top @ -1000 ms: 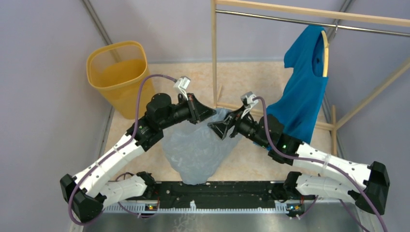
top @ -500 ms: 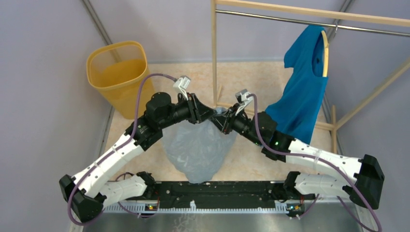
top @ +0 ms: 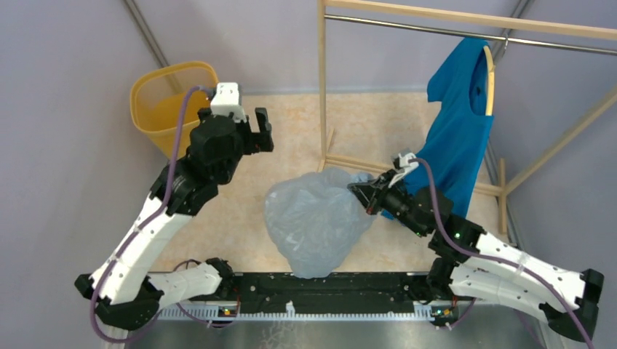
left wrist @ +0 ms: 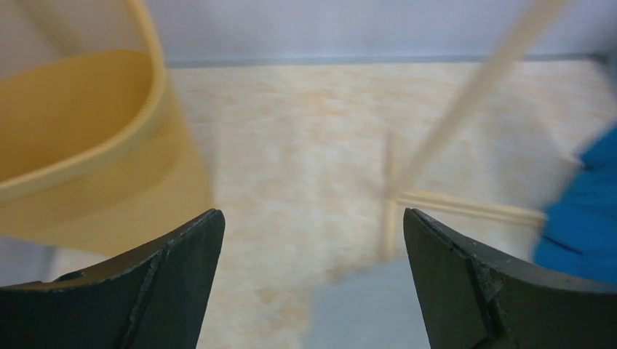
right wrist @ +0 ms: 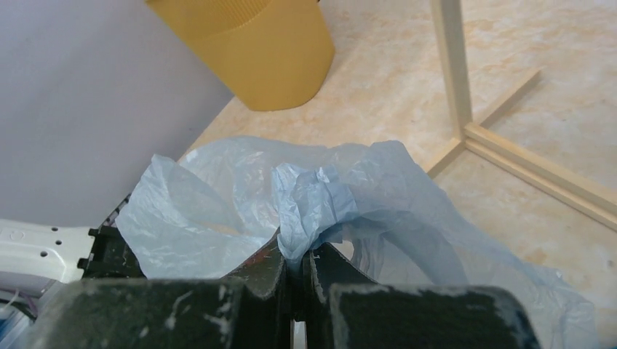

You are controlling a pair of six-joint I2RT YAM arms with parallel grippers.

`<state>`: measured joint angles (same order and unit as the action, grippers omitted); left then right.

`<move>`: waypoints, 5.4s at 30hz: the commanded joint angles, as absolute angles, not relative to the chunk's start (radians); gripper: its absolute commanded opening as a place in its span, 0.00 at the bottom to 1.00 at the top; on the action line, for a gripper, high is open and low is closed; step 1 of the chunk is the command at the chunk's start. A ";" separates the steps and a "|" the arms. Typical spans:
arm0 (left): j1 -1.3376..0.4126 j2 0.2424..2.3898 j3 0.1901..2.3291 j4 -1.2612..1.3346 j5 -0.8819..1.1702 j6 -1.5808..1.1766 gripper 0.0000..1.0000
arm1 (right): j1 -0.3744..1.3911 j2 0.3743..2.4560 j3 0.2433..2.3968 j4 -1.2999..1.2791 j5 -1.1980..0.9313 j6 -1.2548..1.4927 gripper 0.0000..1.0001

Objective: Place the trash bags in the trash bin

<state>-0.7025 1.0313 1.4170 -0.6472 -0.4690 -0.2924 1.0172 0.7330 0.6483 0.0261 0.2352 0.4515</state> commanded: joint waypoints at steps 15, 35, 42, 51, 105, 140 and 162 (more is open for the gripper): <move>-0.411 1.767 2.009 -0.767 -0.989 -0.011 0.99 | 1.020 0.523 0.772 -0.256 0.331 0.357 0.00; -0.251 1.768 1.951 -0.887 -0.710 -0.138 0.74 | 1.021 0.550 0.884 -0.317 0.352 0.228 0.00; -0.246 1.764 1.942 -0.899 -0.660 -0.112 0.53 | 1.020 0.524 0.883 -0.323 0.372 0.239 0.00; -0.244 1.723 1.919 -0.898 -0.600 -0.124 0.20 | 1.020 0.550 0.933 -0.363 0.404 0.247 0.00; -0.927 1.151 1.496 -0.865 -0.030 -0.258 0.49 | 1.021 0.678 1.286 -0.308 0.455 0.080 0.00; -0.927 0.477 1.366 -0.648 -0.324 -0.016 0.99 | 1.020 1.660 2.097 0.298 -0.302 0.069 0.00; -0.927 0.593 1.388 -0.689 -0.493 -0.165 0.99 | 0.807 1.397 1.508 0.416 -0.378 0.145 0.00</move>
<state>-0.9237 0.5262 1.3743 -0.7105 -0.4587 -0.1345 0.8982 1.5223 1.6028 0.2314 -0.3462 0.0650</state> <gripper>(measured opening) 0.987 0.008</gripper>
